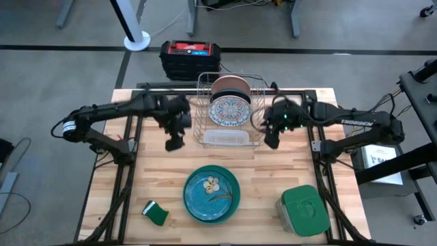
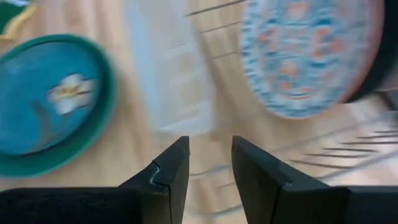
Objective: Sort dishes
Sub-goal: Put the blue plate in the dishwasher rack
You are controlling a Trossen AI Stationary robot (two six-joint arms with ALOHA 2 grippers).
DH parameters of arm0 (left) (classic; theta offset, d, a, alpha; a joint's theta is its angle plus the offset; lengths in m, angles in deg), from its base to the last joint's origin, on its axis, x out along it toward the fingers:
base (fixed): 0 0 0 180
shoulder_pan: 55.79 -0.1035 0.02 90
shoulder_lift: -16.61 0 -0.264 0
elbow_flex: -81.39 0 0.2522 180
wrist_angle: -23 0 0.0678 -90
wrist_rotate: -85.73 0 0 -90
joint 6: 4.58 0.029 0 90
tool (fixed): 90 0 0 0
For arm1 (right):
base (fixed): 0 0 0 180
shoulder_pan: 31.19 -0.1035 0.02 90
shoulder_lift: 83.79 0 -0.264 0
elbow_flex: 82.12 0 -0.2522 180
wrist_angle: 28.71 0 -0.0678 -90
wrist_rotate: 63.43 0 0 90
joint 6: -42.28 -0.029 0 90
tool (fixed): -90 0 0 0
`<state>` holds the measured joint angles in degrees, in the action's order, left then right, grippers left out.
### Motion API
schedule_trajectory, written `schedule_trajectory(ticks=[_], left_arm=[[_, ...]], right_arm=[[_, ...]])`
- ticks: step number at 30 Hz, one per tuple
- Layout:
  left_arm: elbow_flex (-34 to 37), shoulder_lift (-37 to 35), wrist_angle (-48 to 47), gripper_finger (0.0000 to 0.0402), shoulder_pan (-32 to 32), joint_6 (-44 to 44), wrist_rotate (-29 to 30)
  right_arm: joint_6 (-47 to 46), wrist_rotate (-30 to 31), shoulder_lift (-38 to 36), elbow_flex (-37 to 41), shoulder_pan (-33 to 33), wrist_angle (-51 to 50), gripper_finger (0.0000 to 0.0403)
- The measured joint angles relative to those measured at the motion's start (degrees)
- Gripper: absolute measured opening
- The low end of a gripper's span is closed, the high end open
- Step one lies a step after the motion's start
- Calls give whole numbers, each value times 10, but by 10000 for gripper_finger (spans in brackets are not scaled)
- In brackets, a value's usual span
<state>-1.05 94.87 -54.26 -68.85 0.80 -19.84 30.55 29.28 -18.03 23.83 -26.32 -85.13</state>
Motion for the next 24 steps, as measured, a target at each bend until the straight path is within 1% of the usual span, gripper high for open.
schedule_trajectory(ticks=[3, 8, 10, 16, 18, 20, 22, 24], left_arm=[[27, -1, 17, 242, 57, -32, 0], [67, -2, 73, 242, 154, -104, 0], [80, -2, 96, 242, 193, -139, 11], [89, -2, 113, 233, 302, -259, 128], [90, -2, 116, 232, 334, -304, 179], [94, -2, 139, 231, 362, -337, 218], [107, -2, 171, 231, 388, -358, 245], [123, -2, 215, 231, 410, -368, 256]], right_arm=[[-39, 7, 2, 0, -52, 1, 99], [-104, 60, 9, 3, -132, 17, 86], [-124, 76, 16, 6, -158, 34, 82], [-188, 89, 49, 16, -213, 97, 73], [-206, 89, 70, 17, -225, 107, 77], [-228, 89, 90, 17, -233, 112, 83], [-247, 89, 111, 17, -241, 120, 91], [-263, 89, 134, 17, -246, 120, 100]])
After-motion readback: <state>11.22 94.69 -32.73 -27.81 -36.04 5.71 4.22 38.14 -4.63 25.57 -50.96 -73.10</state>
